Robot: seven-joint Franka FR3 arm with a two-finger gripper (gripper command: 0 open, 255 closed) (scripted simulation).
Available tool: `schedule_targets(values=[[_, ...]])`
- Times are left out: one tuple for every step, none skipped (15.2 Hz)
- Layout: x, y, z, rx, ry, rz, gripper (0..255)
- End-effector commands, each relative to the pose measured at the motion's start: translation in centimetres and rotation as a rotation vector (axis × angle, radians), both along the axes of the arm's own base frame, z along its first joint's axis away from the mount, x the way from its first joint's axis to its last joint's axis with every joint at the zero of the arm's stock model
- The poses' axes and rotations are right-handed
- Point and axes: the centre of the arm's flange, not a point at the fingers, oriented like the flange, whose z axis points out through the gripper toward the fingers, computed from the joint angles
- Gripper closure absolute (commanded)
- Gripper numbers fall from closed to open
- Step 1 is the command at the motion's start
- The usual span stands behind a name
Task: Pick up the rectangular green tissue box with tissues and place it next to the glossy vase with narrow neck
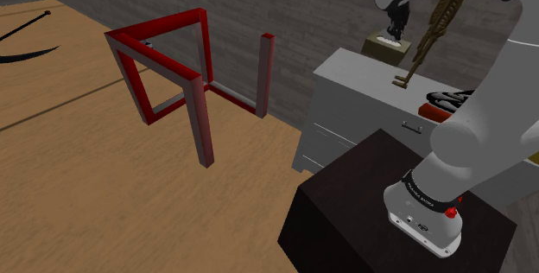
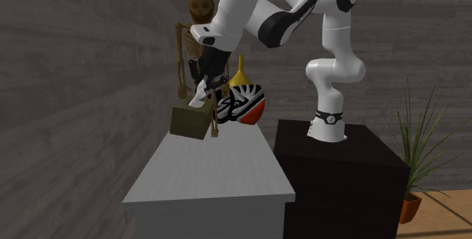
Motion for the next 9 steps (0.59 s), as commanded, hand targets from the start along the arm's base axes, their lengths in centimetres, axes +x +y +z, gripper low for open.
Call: schedule_targets(values=[[-0.1,0.0,1.1,0.0,0.0,0.0,255],[-0.1,0.0,1.6,0.0,0.0,0.0,255],[-0.1,0.0,2.2,0.0,0.0,0.0,255],[-0.1,0.0,2.7,0.0,0.0,0.0,255],[-0.1,0.0,3.2,0.0,0.0,0.0,255],[-0.1,0.0,3.7,0.0,0.0,0.0,255],[-0.1,0.0,4.3,0.0,0.0,0.0,255],[-0.1,0.0,4.8,0.0,0.0,0.0,255],[-0.1,0.0,5.3,0.0,0.0,0.0,255]])
